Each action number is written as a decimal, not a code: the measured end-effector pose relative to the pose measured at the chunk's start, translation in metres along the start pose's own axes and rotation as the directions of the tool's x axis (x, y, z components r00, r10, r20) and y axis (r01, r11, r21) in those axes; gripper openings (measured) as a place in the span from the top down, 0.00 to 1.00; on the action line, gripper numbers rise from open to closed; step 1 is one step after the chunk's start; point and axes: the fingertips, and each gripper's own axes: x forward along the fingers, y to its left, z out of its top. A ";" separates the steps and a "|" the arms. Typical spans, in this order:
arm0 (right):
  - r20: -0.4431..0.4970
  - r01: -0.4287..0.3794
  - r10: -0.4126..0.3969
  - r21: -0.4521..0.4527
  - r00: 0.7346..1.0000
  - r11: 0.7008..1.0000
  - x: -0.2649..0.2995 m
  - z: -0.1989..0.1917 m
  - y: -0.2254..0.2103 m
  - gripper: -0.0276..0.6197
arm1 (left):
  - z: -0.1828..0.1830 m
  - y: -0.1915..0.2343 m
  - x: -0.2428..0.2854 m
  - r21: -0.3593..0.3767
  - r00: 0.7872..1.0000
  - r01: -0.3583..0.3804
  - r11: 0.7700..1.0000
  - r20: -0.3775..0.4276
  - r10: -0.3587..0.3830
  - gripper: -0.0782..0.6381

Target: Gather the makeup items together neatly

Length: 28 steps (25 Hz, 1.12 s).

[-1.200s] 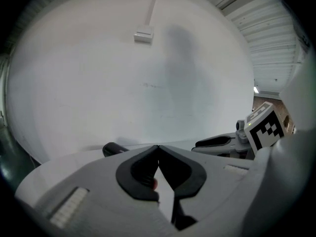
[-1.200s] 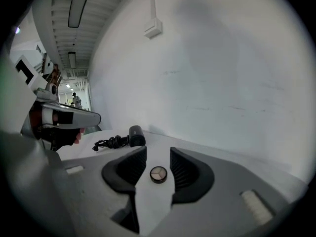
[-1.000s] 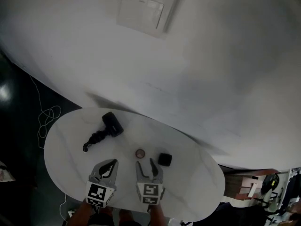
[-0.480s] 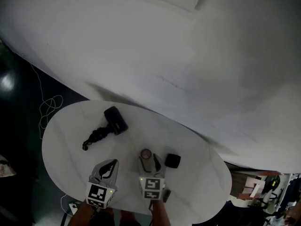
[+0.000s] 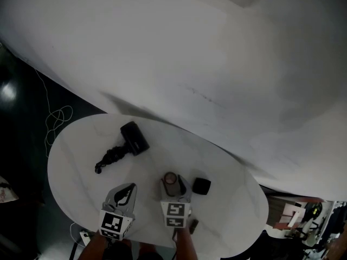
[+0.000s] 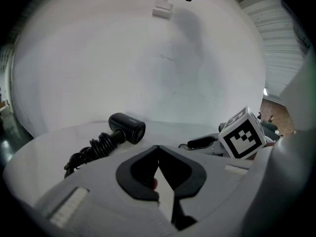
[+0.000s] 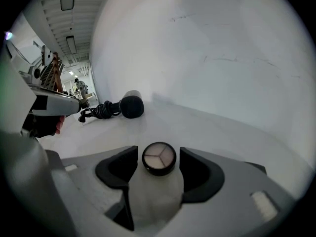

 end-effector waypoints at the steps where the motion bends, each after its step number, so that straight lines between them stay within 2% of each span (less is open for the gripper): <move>1: -0.003 0.002 -0.002 -0.003 1.000 1.000 0.000 0.000 0.000 0.55 | -0.001 0.000 0.000 -0.002 1.000 0.000 1.000 -0.003 0.000 0.88; 7: -0.024 -0.004 0.004 -0.022 1.000 1.000 0.003 -0.003 0.002 0.55 | 0.001 0.003 0.001 -0.006 1.000 -0.003 1.000 0.005 0.003 0.88; 8: -0.027 -0.004 0.003 -0.026 1.000 1.000 0.003 -0.003 0.002 0.56 | 0.001 0.003 0.001 -0.006 1.000 -0.004 1.000 0.003 0.004 0.88; 9: -0.030 -0.002 0.001 -0.029 1.000 1.000 0.003 -0.003 0.001 0.62 | 0.000 0.003 0.001 -0.005 1.000 -0.004 1.000 0.000 0.004 0.88; 14: -0.035 0.004 -0.005 -0.020 0.999 1.000 0.000 -0.003 0.001 0.62 | 0.007 0.003 -0.001 -0.002 1.000 0.001 1.000 0.008 -0.001 0.88; 19: -0.020 0.018 -0.018 -0.004 1.000 1.000 -0.009 0.003 -0.001 0.62 | 0.013 -0.001 -0.002 0.011 1.000 0.023 1.000 0.016 -0.024 0.88; 28: 0.049 0.099 -0.100 0.013 0.994 0.995 -0.062 0.033 -0.020 0.62 | 0.057 -0.032 -0.013 0.068 0.991 0.104 0.992 0.083 -0.109 0.88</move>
